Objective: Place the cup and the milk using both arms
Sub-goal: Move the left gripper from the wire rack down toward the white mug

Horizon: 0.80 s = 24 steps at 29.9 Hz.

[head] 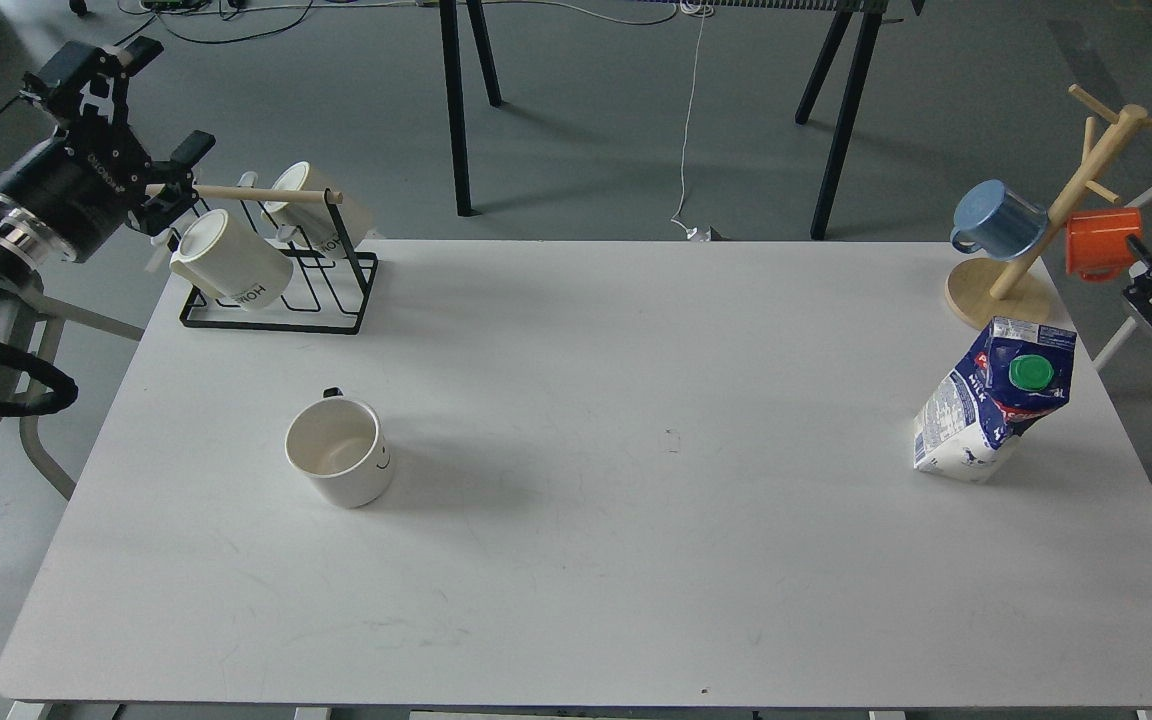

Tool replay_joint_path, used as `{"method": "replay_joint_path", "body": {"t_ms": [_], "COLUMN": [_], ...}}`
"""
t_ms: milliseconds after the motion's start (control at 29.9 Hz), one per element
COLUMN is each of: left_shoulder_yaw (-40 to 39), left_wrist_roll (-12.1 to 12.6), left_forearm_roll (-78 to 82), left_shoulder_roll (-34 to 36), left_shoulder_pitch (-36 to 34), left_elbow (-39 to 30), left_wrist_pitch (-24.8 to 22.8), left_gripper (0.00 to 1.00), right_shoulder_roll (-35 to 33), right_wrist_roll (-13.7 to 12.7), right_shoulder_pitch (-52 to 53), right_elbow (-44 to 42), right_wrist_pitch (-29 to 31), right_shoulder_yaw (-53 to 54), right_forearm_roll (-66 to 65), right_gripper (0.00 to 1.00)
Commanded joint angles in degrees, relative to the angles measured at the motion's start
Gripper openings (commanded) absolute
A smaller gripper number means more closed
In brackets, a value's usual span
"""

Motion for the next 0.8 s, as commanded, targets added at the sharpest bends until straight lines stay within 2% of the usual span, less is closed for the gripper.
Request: {"method": "replay_joint_path", "body": {"t_ms": [0,100,167,368,435,569,769], "left_shoulder_yaw": [-0.05,-0.31,-0.31,0.48,0.65,2.23,2.41], "left_wrist_roll": [0.01,0.01,0.01,0.01,0.01,0.01,0.01], "left_forearm_roll": [16.53,39.1,49.5,70.6,76.94,86.62,89.01], "left_shoulder_roll": [1.58,1.49,1.93,4.65,5.01,4.57,2.73], "left_shoulder_pitch": [-2.25,-3.65,-3.75,-3.22,-2.78,0.81,3.11], "left_elbow": [-0.39,-1.61,-5.03,-16.01,-17.61,-18.14,-17.09], "left_wrist_pitch": [0.0,0.0,0.0,0.0,0.0,1.71,3.22], "left_gripper": [1.0,1.0,1.0,1.0,1.0,1.0,1.0], "right_shoulder_roll": [-0.46,-0.55,-0.64,-0.81,-0.81,-0.81,-0.73], "right_wrist_roll": [-0.09,0.0,0.17,0.44,0.44,0.44,0.44], "right_shoulder_pitch": [-0.38,-1.78,-2.92,-8.28,-8.91,-10.13,-10.93], "right_elbow": [0.29,0.29,0.2,-0.06,-0.41,-0.77,-0.77], "right_wrist_pitch": [0.0,0.0,0.0,0.0,0.0,0.0,0.0], "right_shoulder_yaw": [0.18,0.35,0.35,1.32,1.32,2.37,2.73], "right_forearm_roll": [0.13,0.31,0.39,0.31,0.31,0.4,0.31], "right_gripper": [0.95,0.95,0.95,0.95,0.95,0.95,0.95]}}
